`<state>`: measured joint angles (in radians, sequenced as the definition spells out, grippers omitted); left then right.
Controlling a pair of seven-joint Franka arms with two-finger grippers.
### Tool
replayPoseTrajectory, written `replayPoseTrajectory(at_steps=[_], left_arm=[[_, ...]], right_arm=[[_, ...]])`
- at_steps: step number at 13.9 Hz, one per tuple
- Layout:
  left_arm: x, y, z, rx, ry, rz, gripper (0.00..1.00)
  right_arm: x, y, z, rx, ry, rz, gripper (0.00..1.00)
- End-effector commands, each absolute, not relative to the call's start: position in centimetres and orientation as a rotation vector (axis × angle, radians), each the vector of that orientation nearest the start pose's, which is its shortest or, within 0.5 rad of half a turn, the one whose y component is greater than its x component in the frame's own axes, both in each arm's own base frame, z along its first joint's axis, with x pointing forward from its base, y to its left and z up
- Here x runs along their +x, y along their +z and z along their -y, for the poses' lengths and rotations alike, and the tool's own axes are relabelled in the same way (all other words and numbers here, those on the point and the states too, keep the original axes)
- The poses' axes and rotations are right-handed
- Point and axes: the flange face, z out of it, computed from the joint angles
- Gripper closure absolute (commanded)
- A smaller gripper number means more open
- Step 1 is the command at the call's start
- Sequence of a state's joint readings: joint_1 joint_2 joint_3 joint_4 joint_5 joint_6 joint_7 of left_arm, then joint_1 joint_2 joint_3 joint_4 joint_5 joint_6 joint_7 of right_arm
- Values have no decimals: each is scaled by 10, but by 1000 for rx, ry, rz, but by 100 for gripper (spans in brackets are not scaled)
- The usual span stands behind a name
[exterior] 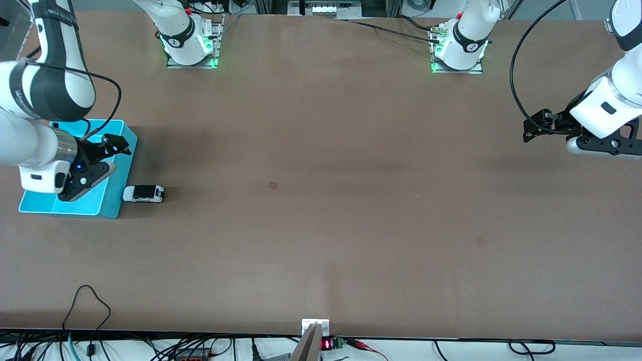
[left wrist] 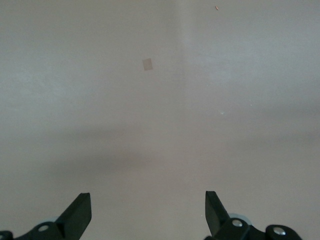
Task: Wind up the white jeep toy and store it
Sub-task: 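Reach the right gripper down and grasp the jeep beside the box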
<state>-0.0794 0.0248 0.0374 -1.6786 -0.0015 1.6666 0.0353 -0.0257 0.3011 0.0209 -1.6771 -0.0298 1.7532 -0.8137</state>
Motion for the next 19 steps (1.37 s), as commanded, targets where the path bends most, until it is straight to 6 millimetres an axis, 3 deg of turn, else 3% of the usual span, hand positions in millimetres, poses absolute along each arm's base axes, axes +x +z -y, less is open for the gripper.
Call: replayPoseTrajectory(at_steps=[1,4,9,15,19], left_arm=[[559,571,25,-3142,63,-106,0],[559,571,25,-3142,63,-106,0],[559,572,25,-3140,60,-111,0],[557,581,25,-3135,77,-106,0],[555,583,25,-3136,101,-108,0]], right_arm=[[631,371,13,-2616,349,1525,0],[638,316,22,-2390,273,1859,0],[627,254,45,-2307,135,2053,0],[606,221,47,-2321,92,2071,0],[602,209,54,-2320,78,2082,0]])
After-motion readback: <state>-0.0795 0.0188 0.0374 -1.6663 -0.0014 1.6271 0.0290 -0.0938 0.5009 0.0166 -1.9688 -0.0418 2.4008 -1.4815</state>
